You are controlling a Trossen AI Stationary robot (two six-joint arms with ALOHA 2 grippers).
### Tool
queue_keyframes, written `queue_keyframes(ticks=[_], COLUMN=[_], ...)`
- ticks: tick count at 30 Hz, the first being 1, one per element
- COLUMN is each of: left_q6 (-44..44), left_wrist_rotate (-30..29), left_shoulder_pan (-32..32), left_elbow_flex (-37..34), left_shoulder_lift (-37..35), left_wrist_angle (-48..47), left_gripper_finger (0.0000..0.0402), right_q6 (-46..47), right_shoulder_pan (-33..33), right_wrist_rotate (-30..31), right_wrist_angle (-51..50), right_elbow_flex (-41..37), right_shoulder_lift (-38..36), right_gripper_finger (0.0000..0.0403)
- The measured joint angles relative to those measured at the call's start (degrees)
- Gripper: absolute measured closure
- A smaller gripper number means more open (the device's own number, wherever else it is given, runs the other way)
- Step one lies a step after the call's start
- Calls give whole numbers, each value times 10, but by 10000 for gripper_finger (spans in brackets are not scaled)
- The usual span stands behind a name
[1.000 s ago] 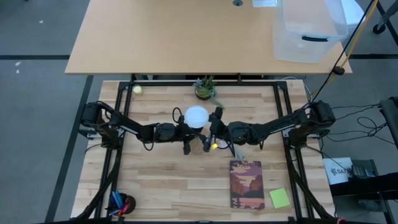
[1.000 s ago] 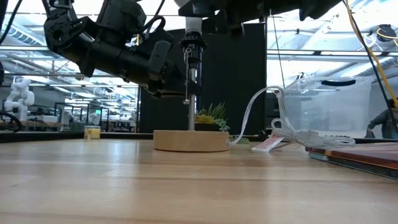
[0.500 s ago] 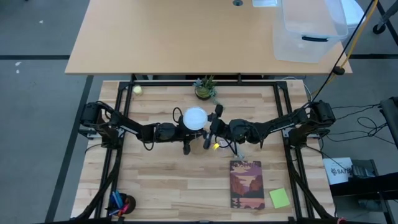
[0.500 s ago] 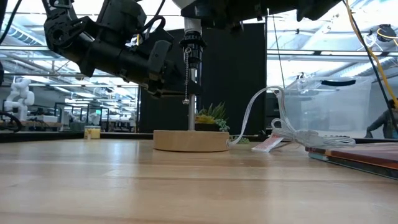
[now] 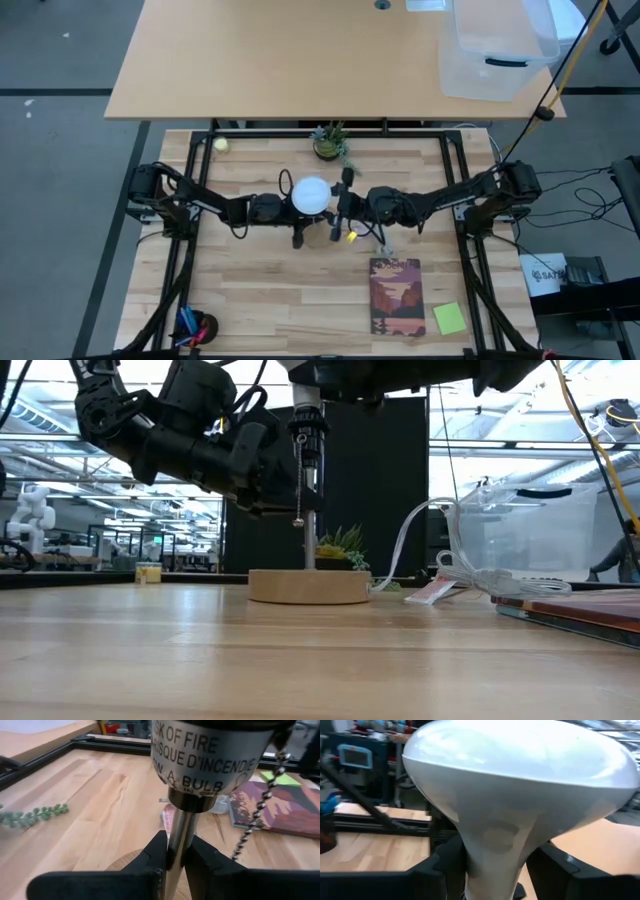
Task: Screw lightbulb
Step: Remove the white lightbulb from the silver lamp
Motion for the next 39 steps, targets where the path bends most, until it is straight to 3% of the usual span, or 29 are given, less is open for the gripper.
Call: queue_keyframes(ticks=[8, 26, 33, 39], left_q6=[20, 62, 76, 80], left_wrist_rotate=[33, 130, 166, 182], left_shoulder_pan=[0, -8, -16, -16], left_elbow_flex=[1, 0, 0, 0], left_shoulder_lift=[0, 1, 2, 2], left_wrist_angle=[-1, 1, 1, 2], left_gripper_finger=[356, 356, 356, 356], right_q6=[-4, -7, 22, 44], right_shoulder_pan=[-31, -99, -105, -105], right_wrist_rotate=[-107, -399, -480, -500], right_wrist_angle=[-55, -74, -66, -51], right_elbow_flex=[1, 1, 1, 0], right_shoulder_lift=[-28, -32, -31, -30], right_gripper_finger=[230, 228, 228, 228])
